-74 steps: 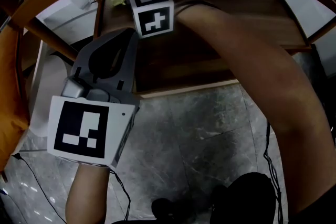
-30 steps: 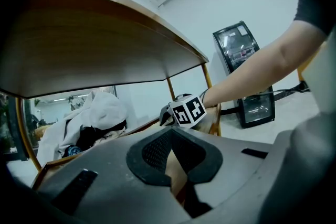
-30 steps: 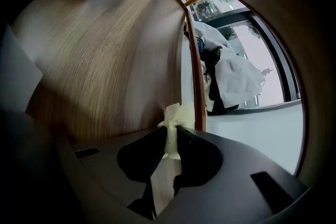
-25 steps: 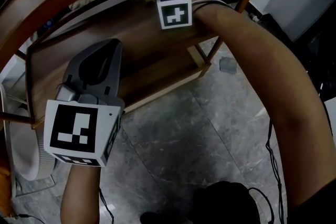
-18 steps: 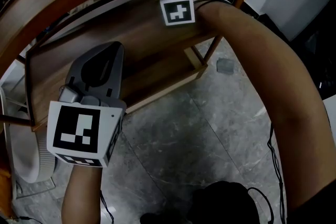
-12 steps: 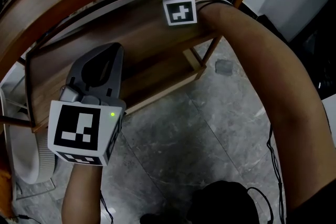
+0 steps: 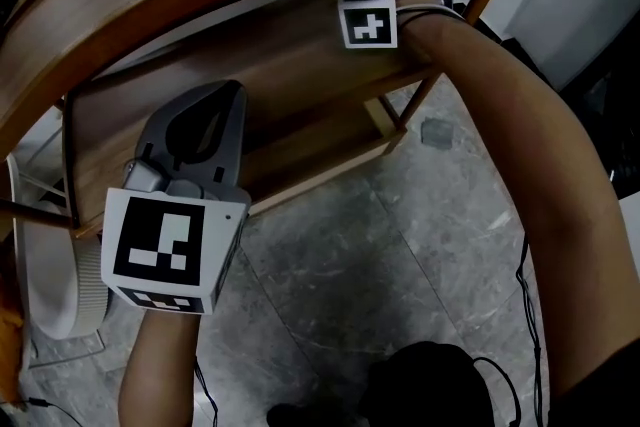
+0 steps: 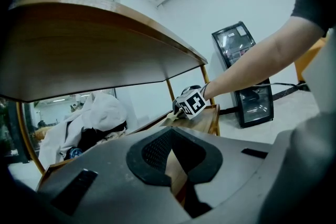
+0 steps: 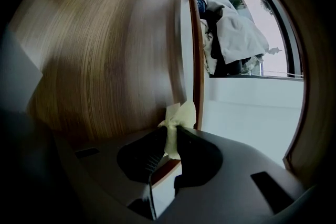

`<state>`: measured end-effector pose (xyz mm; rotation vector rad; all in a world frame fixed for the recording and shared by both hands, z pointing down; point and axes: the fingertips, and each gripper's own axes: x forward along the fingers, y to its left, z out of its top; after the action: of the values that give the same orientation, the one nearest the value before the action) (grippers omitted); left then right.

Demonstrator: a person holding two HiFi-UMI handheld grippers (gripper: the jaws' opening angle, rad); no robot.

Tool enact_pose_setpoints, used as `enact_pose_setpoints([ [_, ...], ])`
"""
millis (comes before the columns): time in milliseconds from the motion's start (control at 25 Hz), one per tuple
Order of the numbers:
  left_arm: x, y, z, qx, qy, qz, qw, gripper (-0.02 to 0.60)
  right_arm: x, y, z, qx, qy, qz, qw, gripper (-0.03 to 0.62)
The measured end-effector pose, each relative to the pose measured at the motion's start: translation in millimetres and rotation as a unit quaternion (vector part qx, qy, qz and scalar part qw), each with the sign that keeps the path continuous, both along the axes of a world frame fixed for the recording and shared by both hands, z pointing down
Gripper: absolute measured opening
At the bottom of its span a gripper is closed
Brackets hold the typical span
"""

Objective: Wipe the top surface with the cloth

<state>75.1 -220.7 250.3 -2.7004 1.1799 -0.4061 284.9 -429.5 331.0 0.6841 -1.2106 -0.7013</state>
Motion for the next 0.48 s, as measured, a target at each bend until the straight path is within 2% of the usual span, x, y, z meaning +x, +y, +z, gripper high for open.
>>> enact_pose_setpoints([
  [480,-57,8,3,0.009,0.002,-0.024,0.9997,0.011,33,9,-6,-0.007,0.049,0.076,0.996,0.066],
])
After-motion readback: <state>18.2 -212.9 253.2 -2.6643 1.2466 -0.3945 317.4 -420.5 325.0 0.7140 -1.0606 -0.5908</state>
